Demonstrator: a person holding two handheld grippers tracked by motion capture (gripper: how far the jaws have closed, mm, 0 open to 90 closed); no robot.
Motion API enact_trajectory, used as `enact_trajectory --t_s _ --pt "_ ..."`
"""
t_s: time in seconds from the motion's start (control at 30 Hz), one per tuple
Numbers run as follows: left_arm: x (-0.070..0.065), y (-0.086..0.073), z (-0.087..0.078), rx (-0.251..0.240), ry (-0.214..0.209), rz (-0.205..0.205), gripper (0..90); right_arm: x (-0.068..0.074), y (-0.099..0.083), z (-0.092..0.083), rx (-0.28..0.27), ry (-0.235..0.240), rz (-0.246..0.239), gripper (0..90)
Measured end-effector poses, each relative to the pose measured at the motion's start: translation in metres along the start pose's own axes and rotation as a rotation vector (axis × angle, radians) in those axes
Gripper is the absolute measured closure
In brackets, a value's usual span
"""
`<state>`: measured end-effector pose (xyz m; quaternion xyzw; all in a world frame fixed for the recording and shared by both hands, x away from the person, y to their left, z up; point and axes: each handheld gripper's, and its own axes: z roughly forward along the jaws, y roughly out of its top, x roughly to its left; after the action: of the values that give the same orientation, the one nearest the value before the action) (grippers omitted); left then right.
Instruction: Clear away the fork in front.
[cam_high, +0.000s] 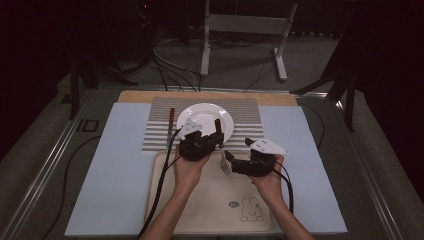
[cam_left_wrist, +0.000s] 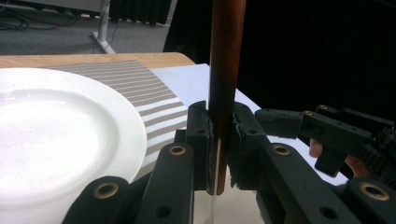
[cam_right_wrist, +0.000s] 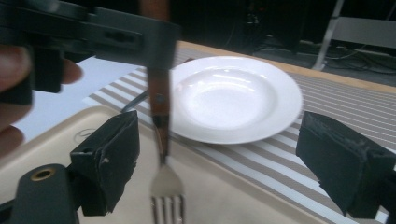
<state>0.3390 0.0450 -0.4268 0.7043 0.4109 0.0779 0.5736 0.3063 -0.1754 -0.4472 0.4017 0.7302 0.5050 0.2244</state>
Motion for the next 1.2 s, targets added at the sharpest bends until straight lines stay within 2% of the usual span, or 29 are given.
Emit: enact_trajectory --t_s 0.37,0.6,0.9,1.13,1.2 --pt "0.004 0.004 -0.004 0.013 0.006 0.002 80.3 -0.024 -0.006 -0.018 -0.008 -0.059 0.008 13.4" --pt "0.007 0.007 -0.007 0.034 0.001 0.006 80.2 -0.033 -0.009 -0.026 -0.003 -0.08 0.01 13.4" --pt "0.011 0.01 -0.016 0.038 0.001 0.01 80.2 -0.043 -0.014 -0.036 -0.002 -0.106 0.009 13.3" --pt "0.017 0.013 -0.026 0.043 0.005 0.014 80.2 -0.052 -0.017 -0.046 -0.012 -0.128 0.023 12.9" --pt "0.019 0.014 -0.028 0.043 0.01 0.016 80.1 -0.054 -0.019 -0.049 -0.013 -0.122 0.041 12.9"
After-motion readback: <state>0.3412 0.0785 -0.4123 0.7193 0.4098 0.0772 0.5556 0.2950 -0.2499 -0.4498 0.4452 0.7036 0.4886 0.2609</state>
